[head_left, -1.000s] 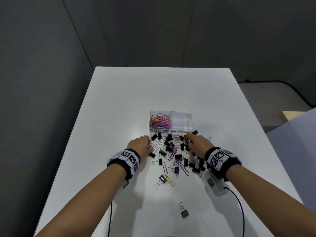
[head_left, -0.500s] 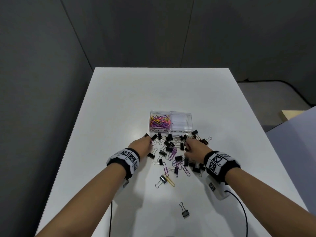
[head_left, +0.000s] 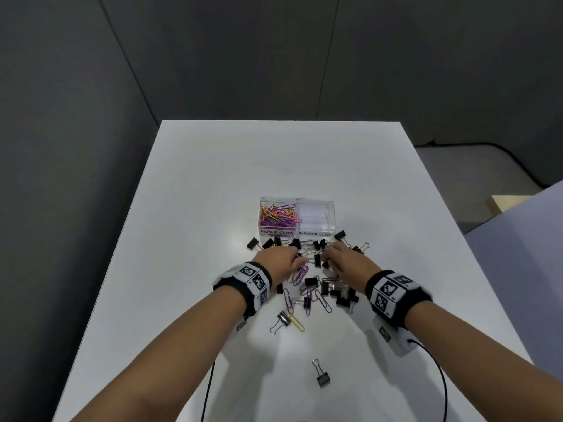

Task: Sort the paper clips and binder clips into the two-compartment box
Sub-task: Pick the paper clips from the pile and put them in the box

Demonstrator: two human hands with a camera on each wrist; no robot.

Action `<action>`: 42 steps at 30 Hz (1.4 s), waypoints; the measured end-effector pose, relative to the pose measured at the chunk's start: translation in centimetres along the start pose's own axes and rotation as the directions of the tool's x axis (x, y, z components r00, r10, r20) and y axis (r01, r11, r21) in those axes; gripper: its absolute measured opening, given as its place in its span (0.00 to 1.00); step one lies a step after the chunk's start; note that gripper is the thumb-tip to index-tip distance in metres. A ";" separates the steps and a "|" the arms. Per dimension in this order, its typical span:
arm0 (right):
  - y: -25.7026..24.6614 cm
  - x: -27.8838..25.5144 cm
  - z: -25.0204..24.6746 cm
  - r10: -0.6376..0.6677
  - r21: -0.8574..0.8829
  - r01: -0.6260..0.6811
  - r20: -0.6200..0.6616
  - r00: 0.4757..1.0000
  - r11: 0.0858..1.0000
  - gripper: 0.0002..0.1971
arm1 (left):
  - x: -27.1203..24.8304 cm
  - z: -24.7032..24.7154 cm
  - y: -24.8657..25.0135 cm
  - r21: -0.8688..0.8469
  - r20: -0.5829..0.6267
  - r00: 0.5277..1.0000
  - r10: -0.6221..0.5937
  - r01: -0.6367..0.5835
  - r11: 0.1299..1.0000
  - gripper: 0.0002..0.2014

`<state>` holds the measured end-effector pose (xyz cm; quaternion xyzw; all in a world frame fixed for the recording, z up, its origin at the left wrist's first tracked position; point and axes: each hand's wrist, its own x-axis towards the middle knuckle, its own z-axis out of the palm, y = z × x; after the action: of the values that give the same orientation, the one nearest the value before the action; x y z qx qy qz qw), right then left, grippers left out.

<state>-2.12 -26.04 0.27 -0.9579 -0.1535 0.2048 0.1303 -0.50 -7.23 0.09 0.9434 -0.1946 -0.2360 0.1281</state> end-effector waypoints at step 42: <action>-2.4 -0.3 1.2 -0.175 -0.236 0.201 0.128 0.976 0.951 0.24 | 0.3 0.7 -0.5 0.323 -0.003 0.971 0.240 -0.226 0.919 0.15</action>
<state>-3.48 -23.70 0.11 -0.9355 -0.2750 0.2208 0.0202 -0.46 -7.04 -0.81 0.9265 -0.3385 -0.1645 0.0047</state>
